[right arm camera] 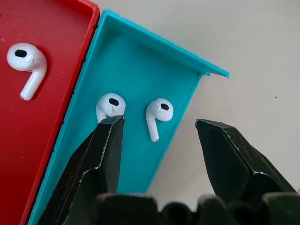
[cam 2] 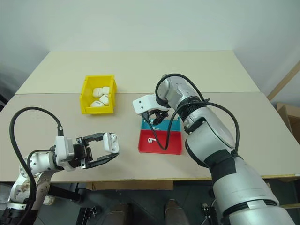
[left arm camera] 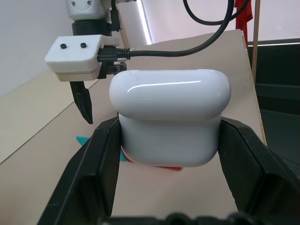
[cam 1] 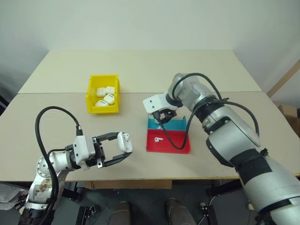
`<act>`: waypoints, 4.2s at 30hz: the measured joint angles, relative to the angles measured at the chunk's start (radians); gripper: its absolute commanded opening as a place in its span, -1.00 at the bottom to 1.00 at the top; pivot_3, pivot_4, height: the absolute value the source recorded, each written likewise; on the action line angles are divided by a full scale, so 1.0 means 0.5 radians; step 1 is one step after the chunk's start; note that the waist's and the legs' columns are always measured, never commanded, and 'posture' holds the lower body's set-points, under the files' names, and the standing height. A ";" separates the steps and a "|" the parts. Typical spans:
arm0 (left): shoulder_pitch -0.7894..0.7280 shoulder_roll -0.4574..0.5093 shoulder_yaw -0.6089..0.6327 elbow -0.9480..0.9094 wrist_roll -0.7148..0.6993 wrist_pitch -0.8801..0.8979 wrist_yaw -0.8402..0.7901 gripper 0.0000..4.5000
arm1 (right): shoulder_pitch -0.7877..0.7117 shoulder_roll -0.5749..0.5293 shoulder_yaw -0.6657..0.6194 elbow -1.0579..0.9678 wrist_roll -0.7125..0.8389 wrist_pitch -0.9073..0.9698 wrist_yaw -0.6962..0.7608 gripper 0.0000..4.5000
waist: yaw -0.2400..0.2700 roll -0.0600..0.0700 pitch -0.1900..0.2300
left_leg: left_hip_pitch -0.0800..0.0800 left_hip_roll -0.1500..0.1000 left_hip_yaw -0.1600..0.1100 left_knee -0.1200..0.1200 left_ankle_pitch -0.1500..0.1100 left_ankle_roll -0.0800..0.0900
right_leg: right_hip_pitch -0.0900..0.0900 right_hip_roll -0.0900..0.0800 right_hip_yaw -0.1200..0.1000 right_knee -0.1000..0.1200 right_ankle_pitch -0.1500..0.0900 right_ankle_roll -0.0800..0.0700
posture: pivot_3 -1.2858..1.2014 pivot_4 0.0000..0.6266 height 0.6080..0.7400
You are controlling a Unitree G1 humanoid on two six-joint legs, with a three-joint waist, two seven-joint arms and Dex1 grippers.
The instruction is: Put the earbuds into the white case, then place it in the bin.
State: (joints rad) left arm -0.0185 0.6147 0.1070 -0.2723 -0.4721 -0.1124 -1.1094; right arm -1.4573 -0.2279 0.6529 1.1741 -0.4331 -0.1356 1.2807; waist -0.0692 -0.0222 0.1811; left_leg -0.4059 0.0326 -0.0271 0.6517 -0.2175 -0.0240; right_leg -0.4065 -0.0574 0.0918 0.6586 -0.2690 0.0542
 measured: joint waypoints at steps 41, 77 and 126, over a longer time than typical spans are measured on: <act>0.048 -0.003 -0.025 -0.048 0.045 -0.004 0.077 0.23 | 0.001 0.107 -0.013 0.190 -0.195 -0.285 -0.230 0.02 | -0.003 0.000 0.000 | 0.001 0.000 0.000 -0.001 0.001 -0.001 | 0.000 0.000 0.000 0.002 0.000 0.000 | 0.03 -0.52 1.00; 0.042 -0.003 -0.025 -0.048 0.085 -0.012 0.099 0.23 | 0.003 0.149 -0.074 0.252 -0.262 -0.229 -0.220 -0.25 | -0.004 0.000 0.000 | 0.003 0.000 0.000 -0.002 0.001 -0.002 | 0.000 0.000 0.001 0.004 0.000 -0.001 | 0.03 -0.52 1.00; 0.033 -0.007 -0.031 0.006 0.150 -0.074 0.095 0.23 | 0.014 0.140 -0.092 0.261 -0.291 -0.170 -0.241 -0.64 | -0.005 0.000 0.000 | 0.008 0.000 0.000 -0.002 0.001 -0.002 | 0.004 0.001 0.001 0.006 -0.001 -0.001 | 0.03 -0.52 1.00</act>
State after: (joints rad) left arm -0.0020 0.6112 0.0914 -0.2691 -0.3971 -0.1494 -1.0621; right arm -1.4505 -0.1579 0.6072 1.3046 -0.5784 -0.2206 1.1602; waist -0.0715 -0.0222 0.1811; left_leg -0.4019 0.0324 -0.0271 0.6509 -0.2169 -0.0250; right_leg -0.4045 -0.0571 0.0924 0.6615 -0.2693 0.0536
